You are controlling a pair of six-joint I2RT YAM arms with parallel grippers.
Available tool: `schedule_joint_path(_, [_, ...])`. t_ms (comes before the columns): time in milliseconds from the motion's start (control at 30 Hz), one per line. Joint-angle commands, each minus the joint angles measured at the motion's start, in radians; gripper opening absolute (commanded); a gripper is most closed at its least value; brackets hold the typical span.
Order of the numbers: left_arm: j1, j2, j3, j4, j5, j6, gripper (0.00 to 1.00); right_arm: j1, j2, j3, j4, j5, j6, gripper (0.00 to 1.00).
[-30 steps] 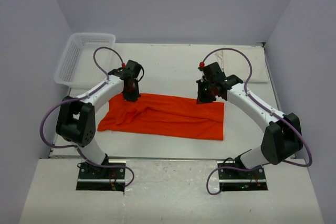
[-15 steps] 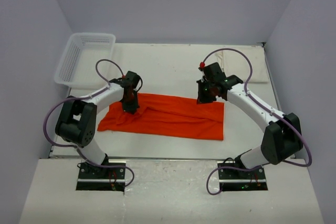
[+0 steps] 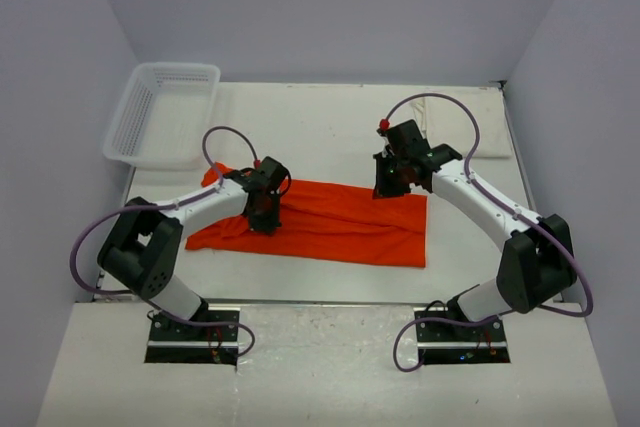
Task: Fold and stack the t-shirts
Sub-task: Fold the other side of the tshirt into a rectangle, then rotate the tshirt 90 degrees
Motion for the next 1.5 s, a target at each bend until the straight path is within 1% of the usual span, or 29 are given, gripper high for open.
schedule_joint_path(0, [-0.03, -0.014, -0.006, 0.037, -0.04, -0.045, 0.0, -0.004, -0.024, -0.002, 0.014, -0.01, 0.002, 0.0])
schedule_joint_path(67, [-0.043, -0.035, 0.022, 0.022, -0.068, -0.046, 0.0, -0.002, -0.029, -0.006, 0.008, 0.006, 0.0, 0.0])
schedule_joint_path(133, [-0.05, -0.048, 0.045, -0.025, -0.09, -0.042, 0.0, -0.002, -0.032, -0.005, 0.005, 0.008, -0.003, 0.0])
schedule_joint_path(200, [-0.075, -0.094, 0.086, -0.085, -0.135, -0.046, 0.0, -0.002, -0.036, -0.002, 0.0, 0.01, -0.004, 0.0])
schedule_joint_path(233, [-0.081, -0.132, 0.117, -0.107, -0.19, -0.046, 0.0, -0.002, -0.038, -0.002, 0.0, 0.014, -0.004, 0.0])
schedule_joint_path(267, [-0.081, -0.146, 0.138, -0.13, -0.222, -0.046, 0.0, -0.004, -0.036, 0.001, -0.001, 0.026, -0.006, 0.0])
schedule_joint_path(300, [-0.081, -0.154, 0.16, -0.174, -0.288, -0.045, 0.0, -0.004, -0.03, 0.003, -0.001, 0.034, -0.001, 0.0])
schedule_joint_path(333, [-0.078, -0.155, 0.189, -0.202, -0.328, -0.04, 0.0, -0.002, -0.02, 0.006, -0.003, 0.04, 0.002, 0.0])
schedule_joint_path(367, [-0.063, -0.134, 0.253, -0.228, -0.362, -0.037, 0.0, -0.004, 0.011, 0.021, -0.012, 0.046, 0.008, 0.0])
schedule_joint_path(400, [-0.047, -0.12, 0.279, -0.257, -0.374, -0.03, 0.0, -0.004, 0.026, 0.024, -0.006, 0.043, 0.008, 0.0])
schedule_joint_path(433, [-0.028, -0.093, 0.313, -0.253, -0.347, -0.005, 0.0, -0.002, 0.04, 0.024, 0.017, 0.036, 0.013, 0.0])
schedule_joint_path(467, [0.021, -0.079, 0.316, -0.205, -0.319, 0.007, 0.0, -0.004, 0.063, 0.017, 0.033, 0.028, 0.022, 0.0])
schedule_joint_path(500, [0.051, -0.062, 0.316, -0.185, -0.243, 0.018, 0.0, -0.002, 0.078, 0.017, 0.042, 0.022, 0.025, 0.0])
schedule_joint_path(567, [0.118, 0.012, 0.332, -0.158, -0.186, 0.036, 0.0, -0.001, 0.112, 0.021, 0.06, 0.008, 0.026, 0.0])
schedule_joint_path(633, [0.141, 0.085, 0.362, -0.13, -0.137, 0.044, 0.0, -0.002, 0.157, 0.023, 0.071, 0.006, 0.022, 0.0])
schedule_joint_path(800, [0.166, 0.161, 0.389, -0.11, -0.14, 0.043, 0.0, -0.002, 0.21, 0.038, 0.068, 0.049, 0.019, 0.0])
schedule_joint_path(1067, [0.213, 0.194, 0.33, -0.075, -0.143, 0.059, 0.0, -0.001, 0.276, 0.017, 0.089, 0.057, 0.023, 0.0])
schedule_joint_path(1300, [0.226, 0.276, 0.335, -0.065, -0.124, 0.069, 0.0, -0.001, 0.336, 0.027, 0.099, 0.022, 0.051, 0.0])
schedule_joint_path(1467, [0.226, 0.351, 0.379, -0.067, -0.101, 0.081, 0.0, -0.002, 0.373, 0.021, 0.108, 0.007, 0.083, 0.0])
